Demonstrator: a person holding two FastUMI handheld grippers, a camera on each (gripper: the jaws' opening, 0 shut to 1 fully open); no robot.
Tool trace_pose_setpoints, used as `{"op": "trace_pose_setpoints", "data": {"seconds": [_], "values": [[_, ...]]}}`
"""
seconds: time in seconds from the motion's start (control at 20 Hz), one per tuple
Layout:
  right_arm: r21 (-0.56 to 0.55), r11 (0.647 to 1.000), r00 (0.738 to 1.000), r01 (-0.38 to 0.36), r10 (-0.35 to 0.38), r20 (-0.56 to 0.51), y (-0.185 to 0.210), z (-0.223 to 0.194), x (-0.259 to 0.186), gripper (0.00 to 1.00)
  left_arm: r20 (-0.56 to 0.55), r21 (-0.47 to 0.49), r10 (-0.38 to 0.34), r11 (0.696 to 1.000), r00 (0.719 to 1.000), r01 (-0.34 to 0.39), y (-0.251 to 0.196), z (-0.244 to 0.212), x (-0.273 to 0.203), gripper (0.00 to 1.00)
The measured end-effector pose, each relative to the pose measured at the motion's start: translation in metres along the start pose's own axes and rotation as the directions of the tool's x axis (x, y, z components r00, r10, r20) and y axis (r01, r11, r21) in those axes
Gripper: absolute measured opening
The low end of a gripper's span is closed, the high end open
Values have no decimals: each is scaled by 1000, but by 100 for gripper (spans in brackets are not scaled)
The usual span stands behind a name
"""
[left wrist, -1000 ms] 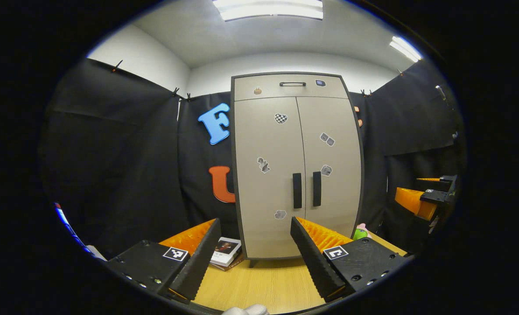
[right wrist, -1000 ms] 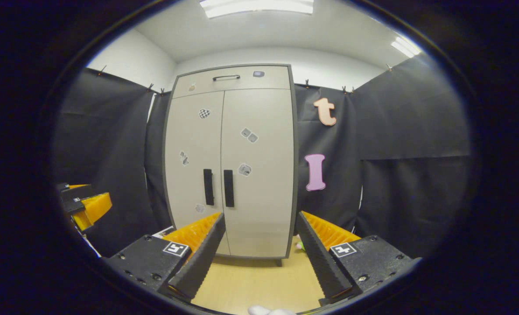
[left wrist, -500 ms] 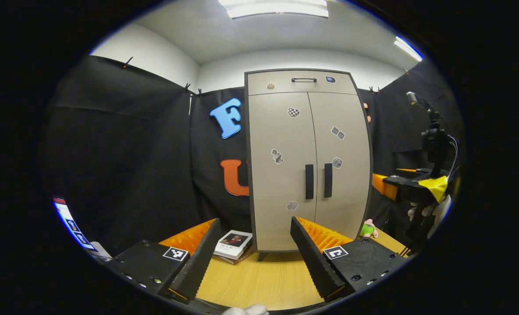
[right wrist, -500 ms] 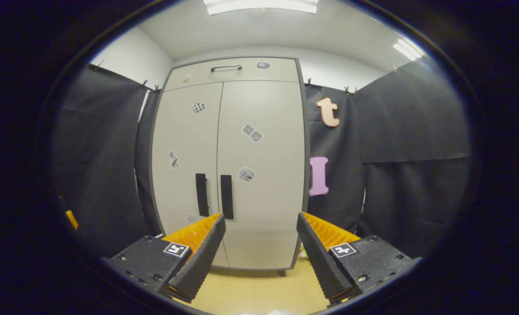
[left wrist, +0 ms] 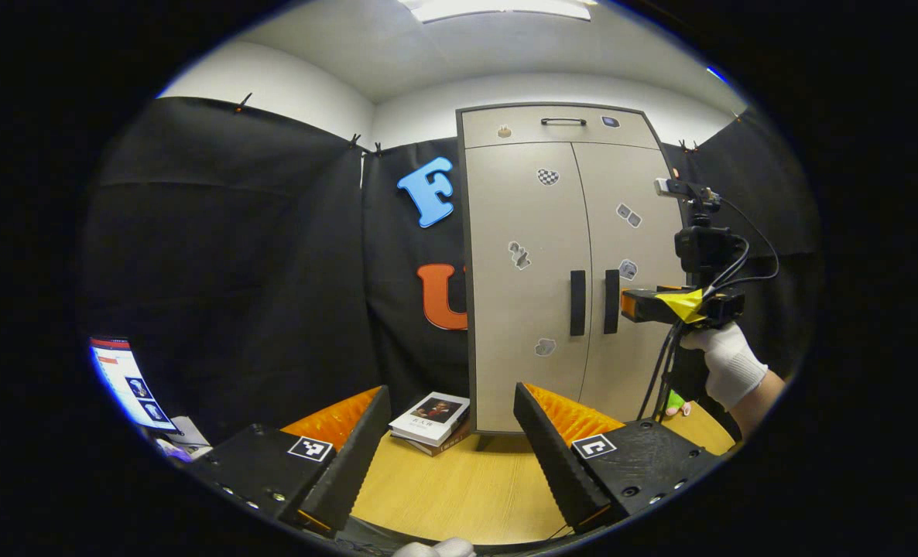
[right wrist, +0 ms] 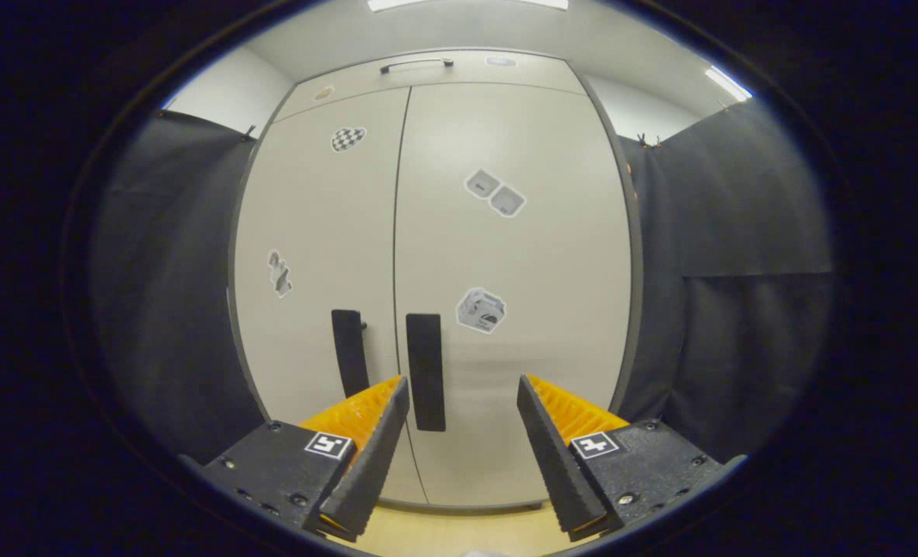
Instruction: Open the right door of the double-door shoe cabinet with the right hand, and open the left door with the left hand.
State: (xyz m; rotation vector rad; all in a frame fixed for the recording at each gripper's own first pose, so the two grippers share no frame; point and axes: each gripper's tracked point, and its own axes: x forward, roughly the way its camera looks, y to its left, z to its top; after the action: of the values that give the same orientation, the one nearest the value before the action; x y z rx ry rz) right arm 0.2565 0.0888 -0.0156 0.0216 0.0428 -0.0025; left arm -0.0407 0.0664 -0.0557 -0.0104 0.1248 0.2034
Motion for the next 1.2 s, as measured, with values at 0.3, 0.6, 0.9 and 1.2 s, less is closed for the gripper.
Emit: {"op": "trace_pose_setpoints", "data": {"seconds": [0.3, 0.6, 0.9, 1.2], "values": [[-18, 999, 998, -32, 31, -52, 23, -12, 53, 82, -4, 0, 67, 998, 998, -67, 0, 3, 18, 96], [10, 1000, 995, -15, 16, -97, 22, -27, 74, 55, -12, -13, 108, 994, 994, -108, 6, -1, 24, 96], [5, 1000, 995, -6, 7, -100, 22, -27, 73, 33, -17, -31, 121, 992, 992, -122, 15, -4, 20, 96], [-3, 998, 993, -57, 57, -99, 21, -31, 49, 25, -3, -36, 89, 995, 996, -89, 13, -6, 3, 96]]}}
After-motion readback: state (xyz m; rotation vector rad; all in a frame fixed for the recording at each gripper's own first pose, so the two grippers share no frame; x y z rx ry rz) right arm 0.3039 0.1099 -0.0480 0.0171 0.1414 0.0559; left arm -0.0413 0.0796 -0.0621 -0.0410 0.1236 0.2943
